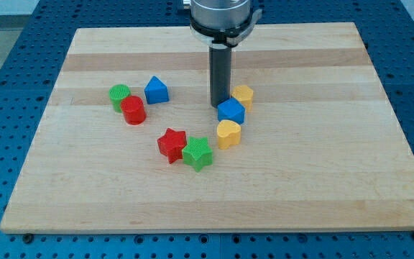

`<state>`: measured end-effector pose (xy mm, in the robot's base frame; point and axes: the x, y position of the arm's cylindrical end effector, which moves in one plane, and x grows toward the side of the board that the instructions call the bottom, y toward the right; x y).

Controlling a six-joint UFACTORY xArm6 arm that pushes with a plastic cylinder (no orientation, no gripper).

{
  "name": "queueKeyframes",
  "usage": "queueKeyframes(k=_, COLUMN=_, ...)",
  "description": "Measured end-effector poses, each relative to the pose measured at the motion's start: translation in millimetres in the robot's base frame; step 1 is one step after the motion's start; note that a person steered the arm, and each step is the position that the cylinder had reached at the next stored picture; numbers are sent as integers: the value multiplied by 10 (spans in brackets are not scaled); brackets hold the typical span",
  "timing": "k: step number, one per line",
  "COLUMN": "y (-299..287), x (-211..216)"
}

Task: Push the blue cube a bit right

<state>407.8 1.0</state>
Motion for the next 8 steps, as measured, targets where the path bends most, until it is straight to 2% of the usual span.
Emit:
queueKeyframes(k=2, y=-443, x=-14)
queueKeyframes(k=4, y=52, x=21)
queueKeyframes(k=8, y=-151, x=49)
